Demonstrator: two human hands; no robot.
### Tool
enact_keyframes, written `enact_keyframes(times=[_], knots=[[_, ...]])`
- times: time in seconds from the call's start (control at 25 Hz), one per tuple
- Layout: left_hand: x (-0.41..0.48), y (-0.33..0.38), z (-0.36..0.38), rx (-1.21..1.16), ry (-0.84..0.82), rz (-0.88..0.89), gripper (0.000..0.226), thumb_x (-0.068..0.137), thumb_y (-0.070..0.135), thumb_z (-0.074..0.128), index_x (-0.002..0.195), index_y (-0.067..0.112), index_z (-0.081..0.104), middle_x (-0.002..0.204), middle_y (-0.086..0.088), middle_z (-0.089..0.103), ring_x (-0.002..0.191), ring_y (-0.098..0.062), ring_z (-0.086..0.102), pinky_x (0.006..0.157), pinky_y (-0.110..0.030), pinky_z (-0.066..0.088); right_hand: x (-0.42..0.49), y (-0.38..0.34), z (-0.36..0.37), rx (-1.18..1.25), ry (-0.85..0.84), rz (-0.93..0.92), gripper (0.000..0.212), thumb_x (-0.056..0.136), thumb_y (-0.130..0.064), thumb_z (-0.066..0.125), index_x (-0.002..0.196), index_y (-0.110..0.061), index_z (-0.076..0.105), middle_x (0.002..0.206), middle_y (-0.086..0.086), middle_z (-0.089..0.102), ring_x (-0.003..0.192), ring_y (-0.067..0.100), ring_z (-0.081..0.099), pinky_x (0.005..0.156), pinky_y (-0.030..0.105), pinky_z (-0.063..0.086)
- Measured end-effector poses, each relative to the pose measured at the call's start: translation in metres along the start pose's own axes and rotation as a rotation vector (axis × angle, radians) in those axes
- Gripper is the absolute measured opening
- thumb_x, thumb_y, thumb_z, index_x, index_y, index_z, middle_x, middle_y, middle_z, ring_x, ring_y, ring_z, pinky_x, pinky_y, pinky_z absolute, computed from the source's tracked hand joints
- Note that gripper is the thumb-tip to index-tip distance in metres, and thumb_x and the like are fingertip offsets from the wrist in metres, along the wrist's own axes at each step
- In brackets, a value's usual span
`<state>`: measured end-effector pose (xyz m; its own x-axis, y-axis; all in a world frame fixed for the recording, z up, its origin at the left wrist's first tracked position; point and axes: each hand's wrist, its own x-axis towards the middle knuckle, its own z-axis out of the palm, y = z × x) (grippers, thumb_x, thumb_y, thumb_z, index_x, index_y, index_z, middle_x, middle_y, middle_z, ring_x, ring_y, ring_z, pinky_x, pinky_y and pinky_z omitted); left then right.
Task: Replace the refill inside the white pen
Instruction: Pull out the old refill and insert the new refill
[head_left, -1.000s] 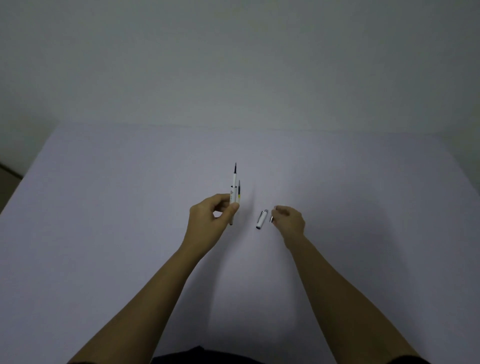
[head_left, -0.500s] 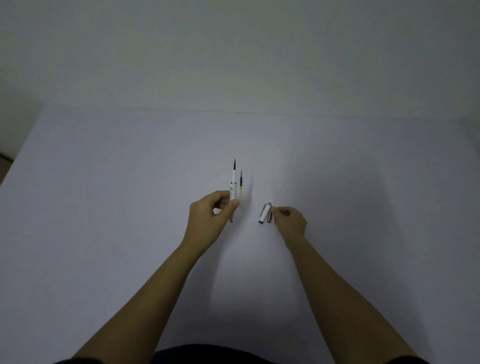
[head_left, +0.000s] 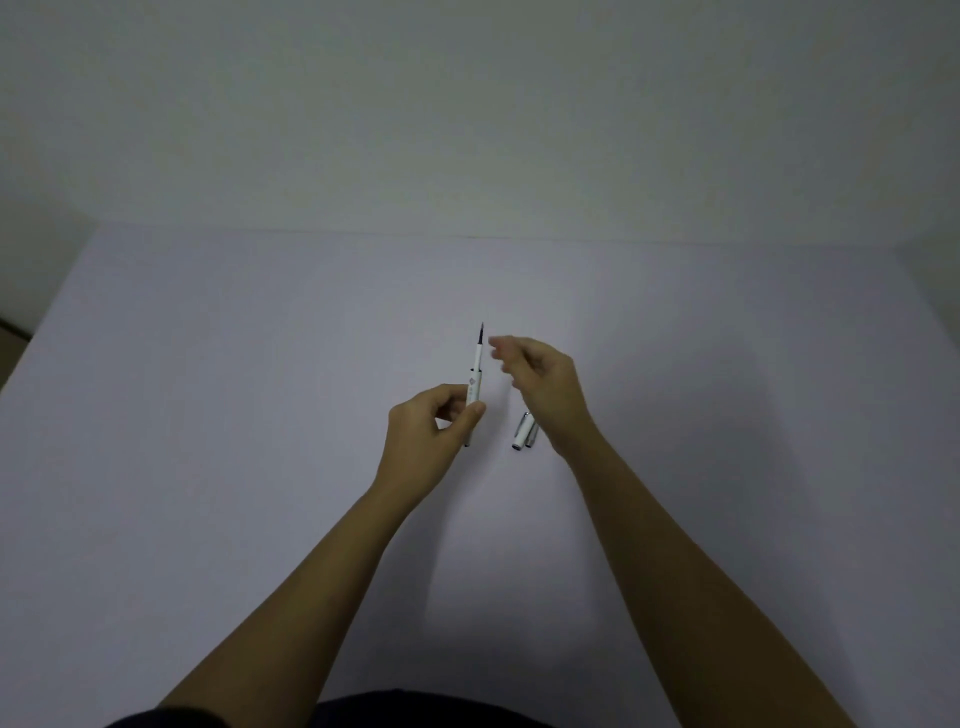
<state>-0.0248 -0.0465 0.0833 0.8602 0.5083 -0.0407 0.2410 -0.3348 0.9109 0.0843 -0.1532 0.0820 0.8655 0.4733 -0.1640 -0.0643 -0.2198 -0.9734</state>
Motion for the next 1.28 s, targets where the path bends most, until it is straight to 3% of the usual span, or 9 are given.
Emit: enact_keyframes(times=[0.12,0.28,0.48,0.64,0.88,1.28], knots=[[-0.003,0.001,0.002,0.046,-0.012,0.027,0.012,0.084,0.021,0.062,0.092,0.014,0.067,0.072,-0.004,0.067,0.065,0.007,0.057,0.061,-0.001,0.042,0.005,-0.019,0.000,0.000,-0.103,-0.044,0.017,0.083,-0.020,0.066,0.098,-0.015,0.071,0.089,-0.007,0.071,0.084,0.001,0.067,0.079,0.016,0.052],[-0.008,-0.003,-0.001,0.063,-0.009,0.011,0.009,0.083,0.021,0.063,0.089,0.015,0.066,0.071,-0.003,0.067,0.065,0.008,0.057,0.060,-0.001,0.042,0.020,-0.036,-0.004,0.115,0.003,-0.019,0.021,0.084,-0.019,0.066,0.103,-0.010,0.069,0.085,-0.004,0.070,0.073,0.000,0.067,0.070,0.013,0.049],[-0.006,-0.008,-0.007,0.059,0.021,-0.030,0.014,0.084,0.021,0.063,0.093,0.011,0.067,0.071,0.003,0.062,0.064,0.013,0.056,0.061,0.001,0.042,0.051,-0.034,-0.012,0.207,0.089,-0.036,0.014,0.088,-0.015,0.061,0.100,-0.018,0.067,0.090,-0.005,0.068,0.072,-0.002,0.068,0.067,0.012,0.050],[0.008,-0.007,-0.015,0.048,0.048,-0.038,0.013,0.084,0.020,0.063,0.093,0.011,0.067,0.069,0.004,0.062,0.064,0.013,0.056,0.063,0.001,0.042,0.070,0.014,-0.005,-0.051,0.178,0.092,0.022,0.084,-0.015,0.064,0.103,-0.005,0.068,0.093,0.012,0.071,0.076,0.015,0.068,0.079,0.026,0.049],[0.030,-0.013,-0.021,0.067,0.074,-0.063,0.014,0.084,0.022,0.062,0.094,0.012,0.066,0.069,0.006,0.062,0.065,0.013,0.056,0.062,0.003,0.041,0.088,0.064,0.007,-0.461,0.221,0.176,0.021,0.084,-0.016,0.065,0.097,0.000,0.067,0.098,0.018,0.072,0.092,0.029,0.066,0.075,0.024,0.045],[0.043,-0.028,-0.017,0.068,0.074,-0.129,0.017,0.084,0.023,0.062,0.096,0.012,0.067,0.068,0.012,0.060,0.066,0.013,0.056,0.062,0.004,0.041,0.095,0.079,0.023,-0.550,0.250,0.137,0.021,0.086,-0.018,0.063,0.096,0.001,0.064,0.094,0.018,0.070,0.087,0.029,0.065,0.071,0.025,0.043]])
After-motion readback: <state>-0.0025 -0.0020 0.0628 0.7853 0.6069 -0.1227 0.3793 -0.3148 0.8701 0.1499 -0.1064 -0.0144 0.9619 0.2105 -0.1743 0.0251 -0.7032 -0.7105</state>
